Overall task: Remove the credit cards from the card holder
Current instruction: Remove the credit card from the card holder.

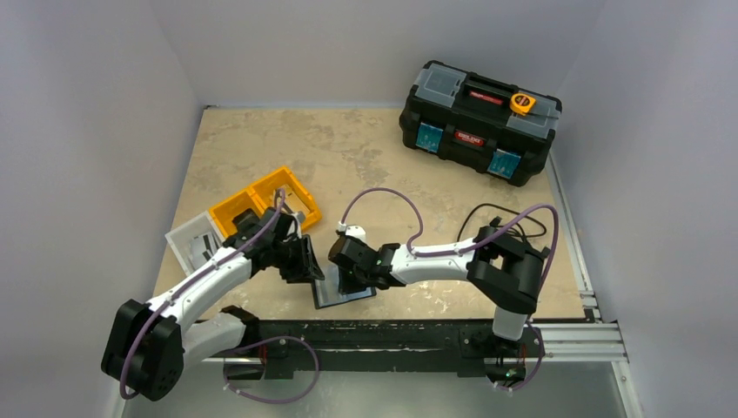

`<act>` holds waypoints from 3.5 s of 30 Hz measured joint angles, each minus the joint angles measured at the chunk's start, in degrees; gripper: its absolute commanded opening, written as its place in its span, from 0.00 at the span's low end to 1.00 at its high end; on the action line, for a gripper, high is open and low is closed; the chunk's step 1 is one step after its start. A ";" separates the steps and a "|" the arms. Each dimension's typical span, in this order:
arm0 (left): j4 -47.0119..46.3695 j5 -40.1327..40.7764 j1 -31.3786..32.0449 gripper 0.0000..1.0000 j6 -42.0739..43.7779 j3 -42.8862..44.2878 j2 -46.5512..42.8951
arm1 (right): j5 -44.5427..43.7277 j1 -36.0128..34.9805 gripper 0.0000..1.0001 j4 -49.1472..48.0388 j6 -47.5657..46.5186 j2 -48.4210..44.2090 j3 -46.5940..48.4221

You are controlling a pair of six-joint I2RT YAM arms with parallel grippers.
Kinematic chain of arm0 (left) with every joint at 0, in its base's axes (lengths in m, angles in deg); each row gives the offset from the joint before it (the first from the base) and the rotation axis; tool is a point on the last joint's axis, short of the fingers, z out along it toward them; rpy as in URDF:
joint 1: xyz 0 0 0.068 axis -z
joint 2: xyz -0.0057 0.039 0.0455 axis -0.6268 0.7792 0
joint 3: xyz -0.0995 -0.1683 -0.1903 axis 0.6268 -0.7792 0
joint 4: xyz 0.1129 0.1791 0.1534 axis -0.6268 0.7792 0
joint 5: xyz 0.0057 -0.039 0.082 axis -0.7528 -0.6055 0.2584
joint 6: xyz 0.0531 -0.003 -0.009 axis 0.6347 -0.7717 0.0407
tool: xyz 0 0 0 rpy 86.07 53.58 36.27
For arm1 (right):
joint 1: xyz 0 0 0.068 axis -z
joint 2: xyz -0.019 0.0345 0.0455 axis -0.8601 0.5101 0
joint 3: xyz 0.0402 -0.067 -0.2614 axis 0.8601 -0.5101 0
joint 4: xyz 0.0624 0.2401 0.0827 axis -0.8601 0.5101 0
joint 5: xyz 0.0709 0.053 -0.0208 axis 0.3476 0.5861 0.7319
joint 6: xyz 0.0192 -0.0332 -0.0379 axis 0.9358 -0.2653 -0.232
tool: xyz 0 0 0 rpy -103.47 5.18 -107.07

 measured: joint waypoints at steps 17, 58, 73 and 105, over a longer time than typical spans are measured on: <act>-6.01 0.61 4.50 0.32 -3.02 -1.79 5.49 | 1.51 0.52 0.00 -2.56 0.61 -0.63 -1.81; -5.18 6.45 10.29 0.05 -7.45 3.30 6.86 | -2.51 1.33 0.34 7.26 -0.50 -12.98 -2.25; -7.45 4.70 13.81 0.24 -7.54 13.62 20.44 | -6.64 1.92 0.35 11.32 0.26 -21.92 -6.21; 5.27 12.90 2.69 0.21 -9.94 -2.32 -10.40 | 6.95 1.66 0.40 -0.61 -5.49 -0.76 3.21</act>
